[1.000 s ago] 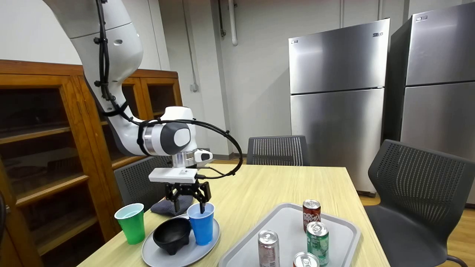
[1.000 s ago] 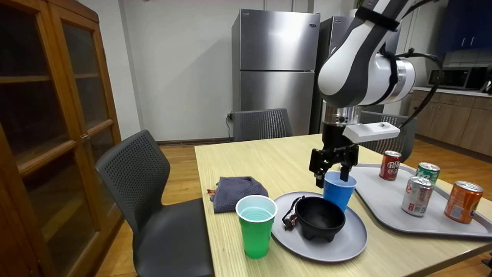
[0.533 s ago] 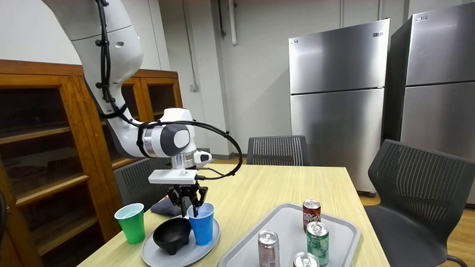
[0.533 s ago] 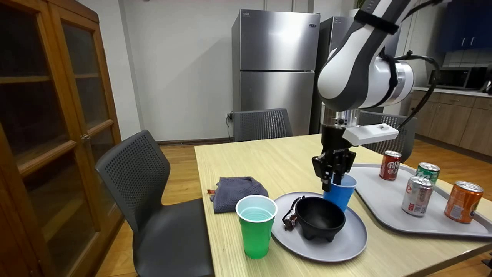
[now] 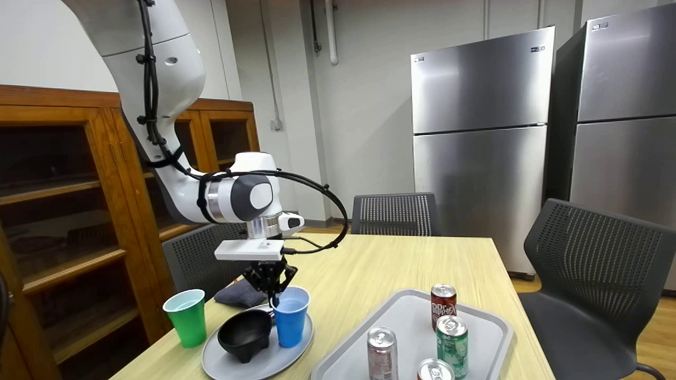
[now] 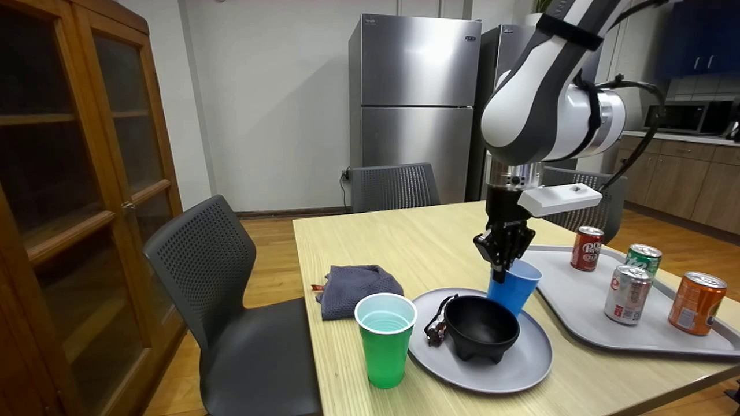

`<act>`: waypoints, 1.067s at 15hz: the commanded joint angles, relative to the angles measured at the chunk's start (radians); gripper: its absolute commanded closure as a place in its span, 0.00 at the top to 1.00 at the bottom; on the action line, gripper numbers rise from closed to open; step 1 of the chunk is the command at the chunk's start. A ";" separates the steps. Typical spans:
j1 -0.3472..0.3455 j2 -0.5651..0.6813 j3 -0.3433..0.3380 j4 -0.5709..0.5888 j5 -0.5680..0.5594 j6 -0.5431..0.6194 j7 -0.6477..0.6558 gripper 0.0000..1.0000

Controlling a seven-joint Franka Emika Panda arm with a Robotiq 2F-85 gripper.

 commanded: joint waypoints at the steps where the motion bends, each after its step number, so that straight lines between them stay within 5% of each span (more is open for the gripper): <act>1: -0.018 -0.047 0.006 -0.012 -0.021 0.002 -0.007 0.01; 16: -0.009 -0.033 0.050 0.126 -0.075 0.024 -0.160 0.01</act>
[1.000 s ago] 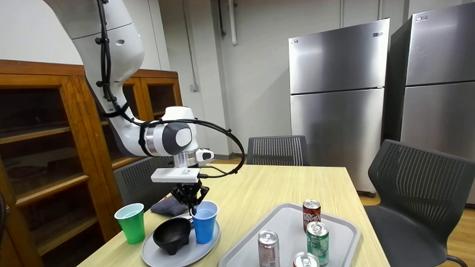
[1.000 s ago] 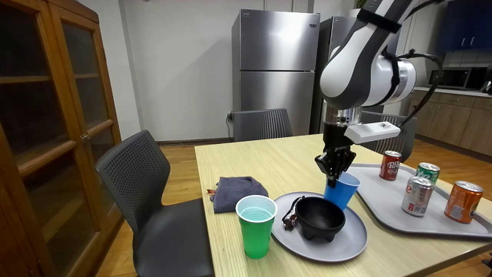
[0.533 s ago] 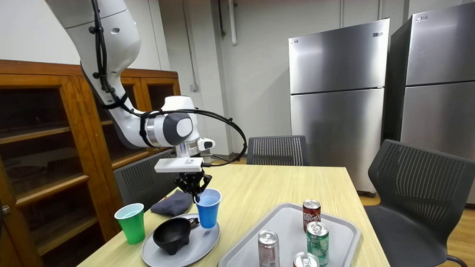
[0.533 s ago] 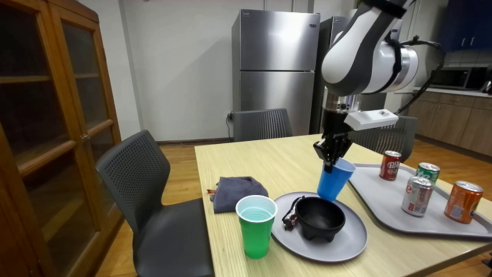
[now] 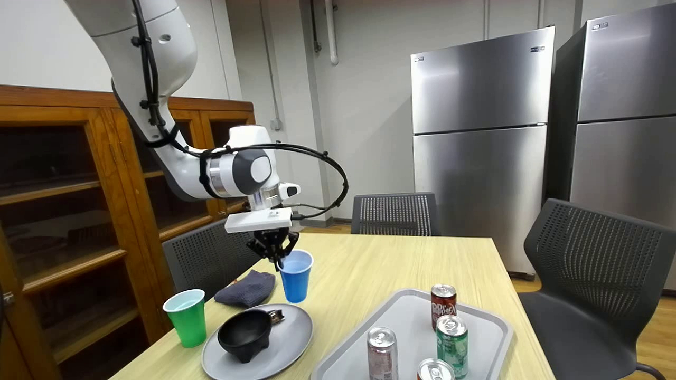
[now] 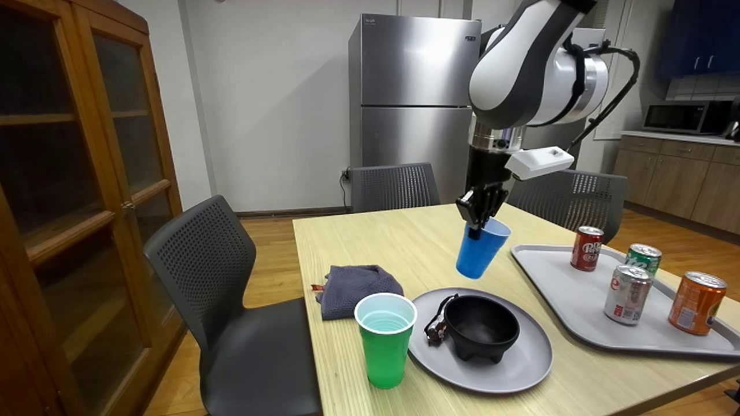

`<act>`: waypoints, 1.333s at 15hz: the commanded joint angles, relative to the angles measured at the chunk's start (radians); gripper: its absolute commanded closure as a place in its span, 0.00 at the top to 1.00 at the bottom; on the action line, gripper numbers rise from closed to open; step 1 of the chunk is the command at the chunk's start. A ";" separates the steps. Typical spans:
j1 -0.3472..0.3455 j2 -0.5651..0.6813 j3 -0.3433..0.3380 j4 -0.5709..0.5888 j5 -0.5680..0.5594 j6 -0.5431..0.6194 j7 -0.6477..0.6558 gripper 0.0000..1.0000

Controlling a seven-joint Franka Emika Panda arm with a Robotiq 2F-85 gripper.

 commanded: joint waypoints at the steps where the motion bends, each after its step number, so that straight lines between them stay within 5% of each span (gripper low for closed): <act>1: 0.003 0.025 0.025 0.052 -0.047 0.011 -0.037 0.01; 14: 0.133 0.227 0.001 0.280 -0.283 0.029 0.053 0.01; 20: 0.161 0.349 -0.024 0.409 -0.305 -0.004 0.064 0.01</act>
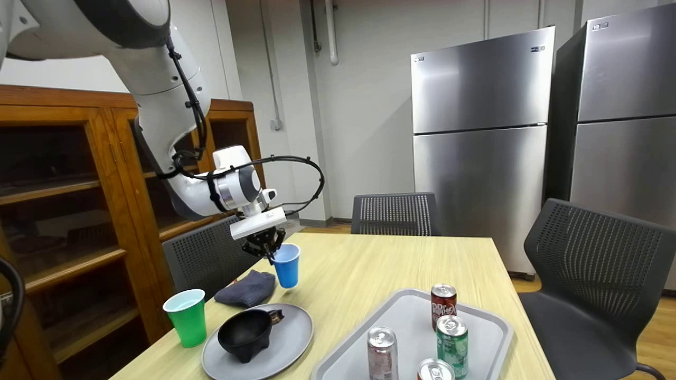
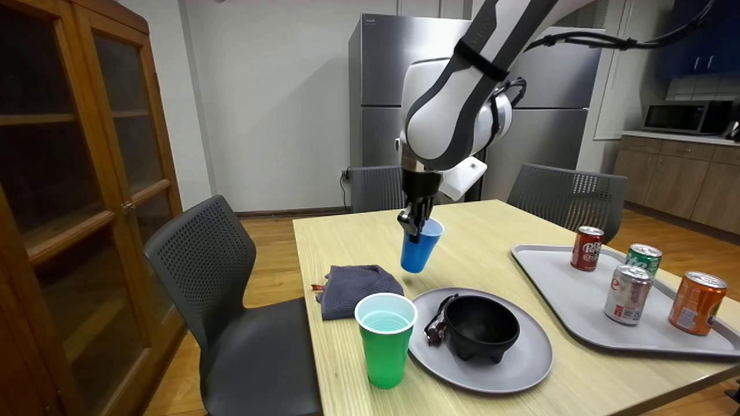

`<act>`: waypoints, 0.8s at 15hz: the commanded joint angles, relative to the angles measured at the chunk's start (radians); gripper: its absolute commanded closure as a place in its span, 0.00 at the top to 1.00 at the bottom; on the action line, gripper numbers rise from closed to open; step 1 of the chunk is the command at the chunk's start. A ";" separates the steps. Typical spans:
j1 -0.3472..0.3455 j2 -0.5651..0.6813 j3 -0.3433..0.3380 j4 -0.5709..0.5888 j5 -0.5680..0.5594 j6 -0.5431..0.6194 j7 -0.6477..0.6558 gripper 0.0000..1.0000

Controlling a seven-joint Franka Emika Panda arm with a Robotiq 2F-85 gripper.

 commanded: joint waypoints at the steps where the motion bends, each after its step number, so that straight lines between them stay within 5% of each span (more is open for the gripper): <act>1: 0.029 0.072 -0.023 0.096 -0.032 -0.034 0.037 0.01; 6: 0.033 0.115 -0.029 0.148 -0.025 -0.045 0.028 0.01; 7: 0.031 0.119 -0.028 0.156 -0.022 -0.049 0.027 0.29; 12: 0.023 0.097 -0.019 0.154 -0.011 -0.061 0.018 0.58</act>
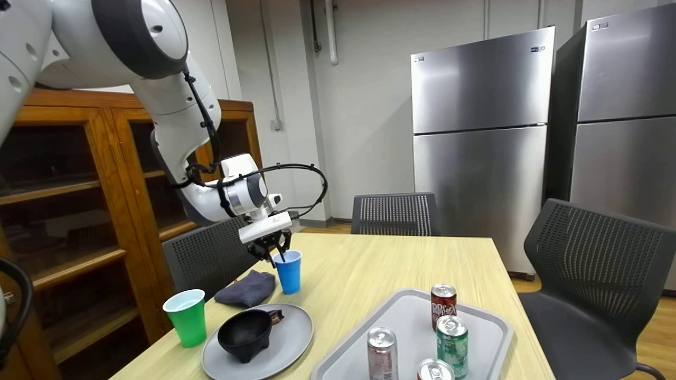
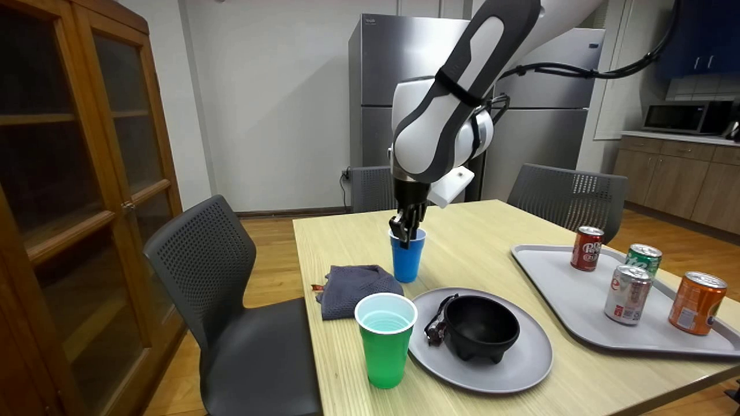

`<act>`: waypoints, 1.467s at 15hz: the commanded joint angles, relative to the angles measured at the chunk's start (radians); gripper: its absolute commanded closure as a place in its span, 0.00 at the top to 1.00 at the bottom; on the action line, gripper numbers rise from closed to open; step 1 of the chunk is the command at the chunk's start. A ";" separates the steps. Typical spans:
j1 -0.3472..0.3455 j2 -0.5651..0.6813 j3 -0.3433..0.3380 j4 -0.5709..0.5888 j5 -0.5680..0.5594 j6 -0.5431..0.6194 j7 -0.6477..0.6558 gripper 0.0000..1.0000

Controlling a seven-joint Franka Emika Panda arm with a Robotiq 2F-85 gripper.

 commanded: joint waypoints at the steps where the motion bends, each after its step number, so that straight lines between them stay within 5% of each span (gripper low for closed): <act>1: -0.006 -0.029 0.016 0.013 -0.001 -0.049 0.005 0.65; 6: -0.107 -0.151 0.115 -0.068 0.101 -0.128 -0.107 1.00; 22: -0.295 -0.442 0.117 -0.422 0.347 -0.260 -0.411 1.00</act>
